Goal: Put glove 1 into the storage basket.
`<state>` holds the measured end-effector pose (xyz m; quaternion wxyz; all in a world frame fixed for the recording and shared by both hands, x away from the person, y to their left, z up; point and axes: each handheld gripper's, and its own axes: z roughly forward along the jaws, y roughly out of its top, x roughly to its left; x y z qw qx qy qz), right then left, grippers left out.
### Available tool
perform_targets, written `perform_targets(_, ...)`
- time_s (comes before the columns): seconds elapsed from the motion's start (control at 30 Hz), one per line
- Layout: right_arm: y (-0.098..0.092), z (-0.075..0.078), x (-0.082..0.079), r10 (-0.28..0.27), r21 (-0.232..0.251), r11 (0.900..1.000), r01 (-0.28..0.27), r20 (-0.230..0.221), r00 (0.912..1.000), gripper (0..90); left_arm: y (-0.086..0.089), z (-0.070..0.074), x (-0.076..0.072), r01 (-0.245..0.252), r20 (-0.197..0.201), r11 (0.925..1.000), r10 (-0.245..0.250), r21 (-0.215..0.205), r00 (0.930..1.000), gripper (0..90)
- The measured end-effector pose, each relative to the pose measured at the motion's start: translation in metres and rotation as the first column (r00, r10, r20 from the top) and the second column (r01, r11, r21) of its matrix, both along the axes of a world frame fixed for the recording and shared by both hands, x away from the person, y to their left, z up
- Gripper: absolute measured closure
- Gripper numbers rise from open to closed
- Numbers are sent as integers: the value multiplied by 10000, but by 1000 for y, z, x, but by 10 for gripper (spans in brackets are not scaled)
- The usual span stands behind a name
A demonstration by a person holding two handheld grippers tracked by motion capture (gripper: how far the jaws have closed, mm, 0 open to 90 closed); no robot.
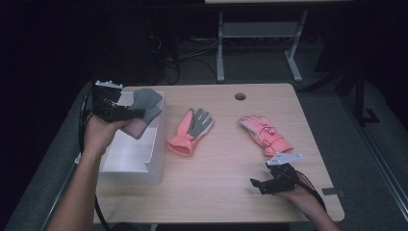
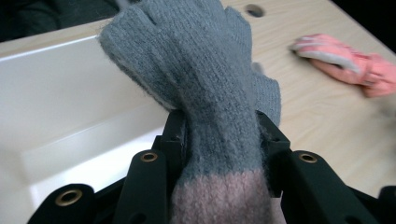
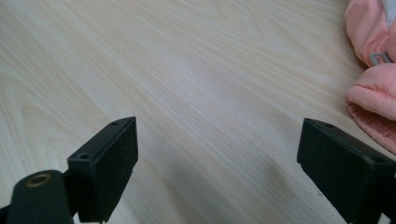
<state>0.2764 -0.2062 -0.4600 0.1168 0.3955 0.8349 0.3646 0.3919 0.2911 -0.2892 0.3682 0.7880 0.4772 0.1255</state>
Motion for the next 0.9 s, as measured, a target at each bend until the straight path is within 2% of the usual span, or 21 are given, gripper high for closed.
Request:
perform_targets(0.2,1,0,0,61,-63,10000,-61,-9,10000,122,16,-19,9,-681,-334,9974,688,228,9971,624)
perform_targets(0.47,1,0,0,108,-86,9999,-108,9,9999,122,29,-49,21,-1353,-853,9879,1417,757,9862,624)
perform_targets(0.6,1,-1,0,116,-99,9999,-116,-6,9999,122,30,-68,26,-1415,-1328,9854,1533,945,9792,624)
perform_targets(0.63,1,-1,0,118,-100,9999,-118,-8,9999,122,31,-78,28,-1450,-1493,9838,1598,1052,9758,624)
perform_targets(0.7,1,-1,0,178,-122,9998,-178,38,9998,122,32,-82,28,-1484,-1586,9832,1640,1062,9736,624)
perform_targets(0.8,1,-1,0,130,-96,9999,-130,-18,9999,122,33,-94,29,-1559,-1770,9797,1769,1264,9682,624)
perform_targets(0.83,1,-1,0,192,-101,9998,-191,48,9998,122,34,-98,30,-1510,-1774,9789,1744,1380,9686,624)
perform_targets(0.9,2,-1,0,162,-80,9998,-162,10,9999,122,34,-105,31,-1555,-1998,9764,1840,1499,9624,623)
